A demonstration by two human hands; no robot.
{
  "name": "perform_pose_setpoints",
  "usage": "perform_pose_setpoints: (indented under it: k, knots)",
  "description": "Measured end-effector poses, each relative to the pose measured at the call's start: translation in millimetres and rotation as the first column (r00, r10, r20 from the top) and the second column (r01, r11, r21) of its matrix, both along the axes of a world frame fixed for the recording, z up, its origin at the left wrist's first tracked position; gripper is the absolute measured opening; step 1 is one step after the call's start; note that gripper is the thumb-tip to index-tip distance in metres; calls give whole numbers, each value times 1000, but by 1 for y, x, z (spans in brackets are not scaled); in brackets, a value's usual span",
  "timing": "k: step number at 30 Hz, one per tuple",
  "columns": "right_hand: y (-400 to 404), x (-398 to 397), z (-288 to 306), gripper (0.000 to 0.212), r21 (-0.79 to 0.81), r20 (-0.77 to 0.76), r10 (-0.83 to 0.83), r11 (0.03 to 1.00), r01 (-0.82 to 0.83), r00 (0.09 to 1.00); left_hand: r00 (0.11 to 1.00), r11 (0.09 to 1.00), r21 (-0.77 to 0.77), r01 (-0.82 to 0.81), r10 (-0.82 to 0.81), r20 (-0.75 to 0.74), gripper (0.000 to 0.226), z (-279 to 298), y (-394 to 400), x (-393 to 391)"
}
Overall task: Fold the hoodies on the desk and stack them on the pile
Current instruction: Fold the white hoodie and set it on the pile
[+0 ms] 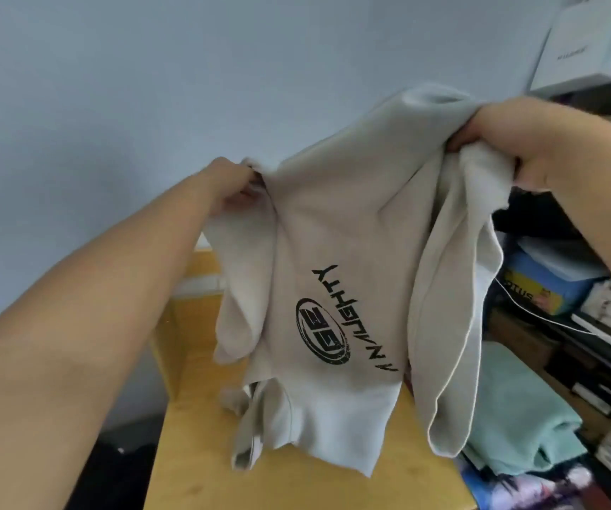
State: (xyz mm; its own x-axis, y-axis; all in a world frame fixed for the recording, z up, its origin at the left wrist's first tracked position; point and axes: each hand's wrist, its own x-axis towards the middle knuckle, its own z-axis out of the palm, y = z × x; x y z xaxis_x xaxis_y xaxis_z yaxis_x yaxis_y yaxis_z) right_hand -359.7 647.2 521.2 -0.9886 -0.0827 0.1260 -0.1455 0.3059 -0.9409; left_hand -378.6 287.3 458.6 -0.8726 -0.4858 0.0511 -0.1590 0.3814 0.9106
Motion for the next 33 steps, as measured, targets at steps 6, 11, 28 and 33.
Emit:
perform_pose_setpoints:
  k: [6, 11, 28, 33]
  knots:
    - [9, 17, -219, 28, 1, 615, 121, 988, -154, 779, 948, 957, 231, 174, -226, 223, 47, -259, 102, 66]
    - [-10, 45, -382, 42, -167, 913, 68, 962, 215, 403, 662, 887, 445, 119, -405, 630, 51, -419, 151, 199]
    - [1, -49, -211, 37, -611, 451, 304, 790, 42, 839, 879, 872, -120, -474, 460, -128, 11, -312, 51, 144]
    - [72, -67, -393, 42, 168, 736, -117, 986, -12, 667, 982, 848, -496, 185, -144, 120, 21, -330, 27, 184]
